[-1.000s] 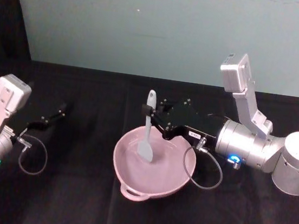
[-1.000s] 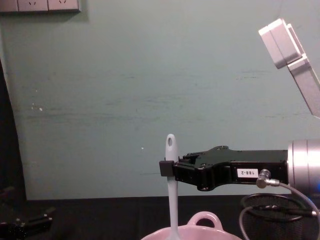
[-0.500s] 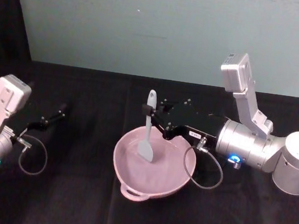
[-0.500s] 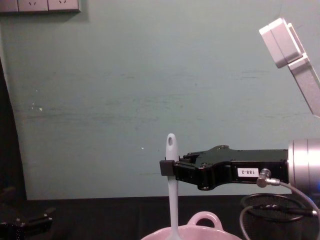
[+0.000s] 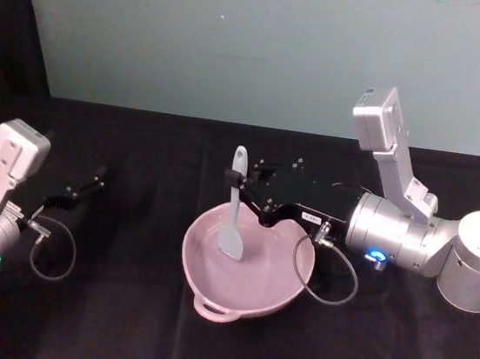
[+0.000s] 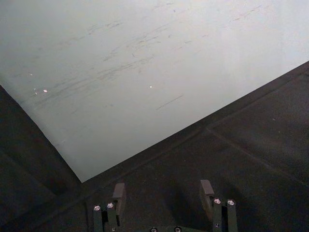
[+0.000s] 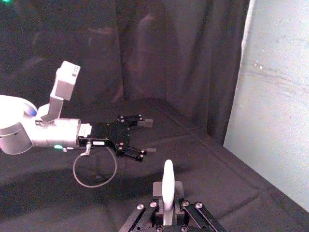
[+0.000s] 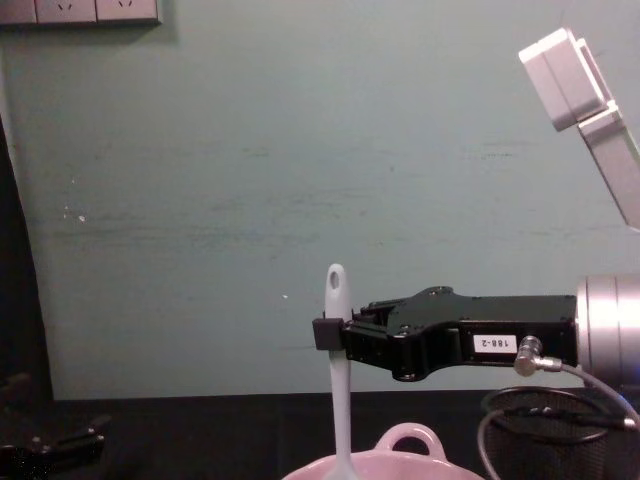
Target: Use the one hand to pick up the spoon and stir the clear water in the bowl.
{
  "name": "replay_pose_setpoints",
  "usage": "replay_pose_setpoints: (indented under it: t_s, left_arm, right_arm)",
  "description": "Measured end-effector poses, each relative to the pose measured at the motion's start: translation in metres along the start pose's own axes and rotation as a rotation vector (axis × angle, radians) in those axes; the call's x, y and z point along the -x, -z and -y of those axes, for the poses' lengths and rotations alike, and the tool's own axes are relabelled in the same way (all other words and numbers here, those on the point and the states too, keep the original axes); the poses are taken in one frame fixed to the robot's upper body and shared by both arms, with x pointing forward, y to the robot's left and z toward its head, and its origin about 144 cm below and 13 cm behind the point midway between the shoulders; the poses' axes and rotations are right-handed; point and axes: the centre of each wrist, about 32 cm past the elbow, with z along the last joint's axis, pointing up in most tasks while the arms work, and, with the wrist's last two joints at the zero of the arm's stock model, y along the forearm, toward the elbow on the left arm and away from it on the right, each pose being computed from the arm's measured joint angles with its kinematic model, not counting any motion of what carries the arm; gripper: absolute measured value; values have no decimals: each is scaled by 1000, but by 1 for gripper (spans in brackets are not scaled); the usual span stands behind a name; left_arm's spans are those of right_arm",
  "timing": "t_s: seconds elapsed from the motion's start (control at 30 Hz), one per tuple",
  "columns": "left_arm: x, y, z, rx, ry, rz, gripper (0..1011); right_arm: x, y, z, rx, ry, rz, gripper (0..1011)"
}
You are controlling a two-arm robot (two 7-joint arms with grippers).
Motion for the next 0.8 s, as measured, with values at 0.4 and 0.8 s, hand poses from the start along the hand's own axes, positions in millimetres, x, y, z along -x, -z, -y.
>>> replay_pose_setpoints:
  t_s: [0.4, 0.8]
  left_arm:
    - [0, 0, 0, 0, 0, 0, 1005]
    - [0, 0, 0, 0, 0, 0, 1005]
  right_arm:
    - [3, -1, -1, -10, -14, 33, 127]
    - [-1, 8, -21, -39, -27, 27, 127]
